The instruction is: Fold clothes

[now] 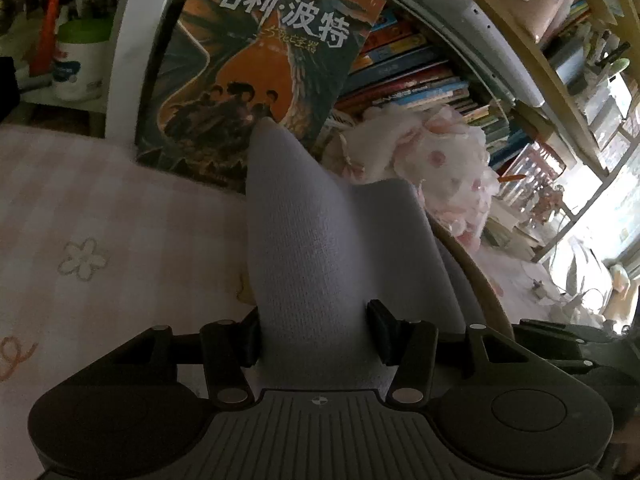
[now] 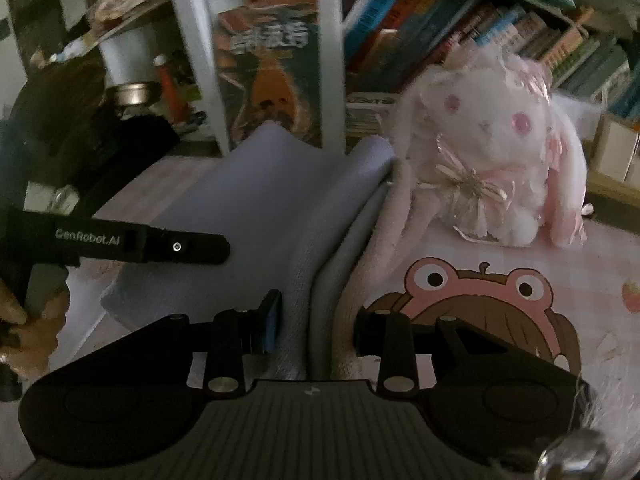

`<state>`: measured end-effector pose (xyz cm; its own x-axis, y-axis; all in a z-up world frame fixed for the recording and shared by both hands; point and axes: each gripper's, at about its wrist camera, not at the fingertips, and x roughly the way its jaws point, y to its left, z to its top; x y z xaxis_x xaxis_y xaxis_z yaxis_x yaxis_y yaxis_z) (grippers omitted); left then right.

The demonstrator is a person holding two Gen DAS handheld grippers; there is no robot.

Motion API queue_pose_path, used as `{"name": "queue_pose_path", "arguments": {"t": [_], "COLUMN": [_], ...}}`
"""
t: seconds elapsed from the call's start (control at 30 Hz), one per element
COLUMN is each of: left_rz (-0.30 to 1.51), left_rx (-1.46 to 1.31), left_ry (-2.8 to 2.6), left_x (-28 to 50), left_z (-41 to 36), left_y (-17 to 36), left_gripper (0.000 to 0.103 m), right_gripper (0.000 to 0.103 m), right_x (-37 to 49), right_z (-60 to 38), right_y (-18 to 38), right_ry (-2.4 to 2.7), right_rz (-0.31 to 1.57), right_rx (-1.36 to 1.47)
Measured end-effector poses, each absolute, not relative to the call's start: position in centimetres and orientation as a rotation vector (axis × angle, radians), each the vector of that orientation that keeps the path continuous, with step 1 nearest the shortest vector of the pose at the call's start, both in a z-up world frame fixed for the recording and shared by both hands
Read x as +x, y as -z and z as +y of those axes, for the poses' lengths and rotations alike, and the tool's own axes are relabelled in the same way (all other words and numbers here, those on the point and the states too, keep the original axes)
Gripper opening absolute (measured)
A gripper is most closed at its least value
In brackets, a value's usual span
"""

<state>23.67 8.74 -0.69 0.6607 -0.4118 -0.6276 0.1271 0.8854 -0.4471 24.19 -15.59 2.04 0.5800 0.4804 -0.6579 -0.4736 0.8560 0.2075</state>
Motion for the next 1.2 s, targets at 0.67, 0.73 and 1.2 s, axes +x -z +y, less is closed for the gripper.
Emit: {"name": "queue_pose_path", "arguments": {"t": [0.67,0.73,1.2], "left_rz": [0.757,0.708,0.628], "left_rx": [-0.329,-0.303,-0.08], "left_ry": [0.179,0.161,0.132], "left_x": [22.5,21.3,14.4], "left_z": [9.0,8.9,5.2], "left_y": [1.1,0.1,-2.0], "left_gripper": [0.058,0.06,0.089], "right_gripper": [0.066,0.067,0.09], "right_x": [25.8,25.1,16.6], "right_z": [-19.9,-20.3,-19.4], "right_y": [1.0,0.2,-2.2], "right_ry": [-0.401,-0.377,-0.217], "right_rz": [0.833,0.798,0.671], "right_rx": [0.371,0.378,0.189]}}
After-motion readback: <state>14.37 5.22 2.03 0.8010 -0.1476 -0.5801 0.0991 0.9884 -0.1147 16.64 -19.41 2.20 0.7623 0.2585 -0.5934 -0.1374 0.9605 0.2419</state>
